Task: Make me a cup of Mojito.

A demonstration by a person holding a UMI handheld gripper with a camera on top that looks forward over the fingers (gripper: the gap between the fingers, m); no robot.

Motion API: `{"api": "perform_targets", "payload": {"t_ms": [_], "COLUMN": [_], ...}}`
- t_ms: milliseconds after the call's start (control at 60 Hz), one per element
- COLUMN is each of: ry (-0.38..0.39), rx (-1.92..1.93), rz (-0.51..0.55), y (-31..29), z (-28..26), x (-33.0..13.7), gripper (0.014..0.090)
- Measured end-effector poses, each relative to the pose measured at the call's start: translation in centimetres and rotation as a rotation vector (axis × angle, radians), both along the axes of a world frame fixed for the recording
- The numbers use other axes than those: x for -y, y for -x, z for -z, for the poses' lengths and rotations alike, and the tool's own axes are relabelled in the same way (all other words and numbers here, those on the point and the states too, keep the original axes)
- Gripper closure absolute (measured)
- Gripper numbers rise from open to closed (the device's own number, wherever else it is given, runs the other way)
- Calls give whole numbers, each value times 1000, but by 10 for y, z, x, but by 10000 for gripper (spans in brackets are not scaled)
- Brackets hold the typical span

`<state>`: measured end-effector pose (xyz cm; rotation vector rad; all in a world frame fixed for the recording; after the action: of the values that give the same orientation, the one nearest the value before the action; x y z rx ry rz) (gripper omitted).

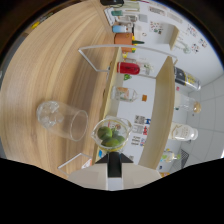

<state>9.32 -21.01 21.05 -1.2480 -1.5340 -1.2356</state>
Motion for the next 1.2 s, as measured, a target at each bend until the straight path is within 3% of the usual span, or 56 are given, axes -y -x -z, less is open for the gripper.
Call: {"api": "perform_targets", "payload": {"t_ms": [150,283,433,517,667,867,1017,1200], "ry": [12,2,-3,31,134,298,405,465], "rx": [-116,-462,-981,-1237,-1526,-1608,-1622,-1641], "rz": [24,108,258,340,507,736,840,881], "y": [-1,-6,-35,-59,-109,-161,-176,-180], "z": [-5,-33,-61,-56,-1,110,172,206], "x": [3,11,21,29,38,52,61,64], "gripper": [889,888,888,888,889,890,891,884]}}
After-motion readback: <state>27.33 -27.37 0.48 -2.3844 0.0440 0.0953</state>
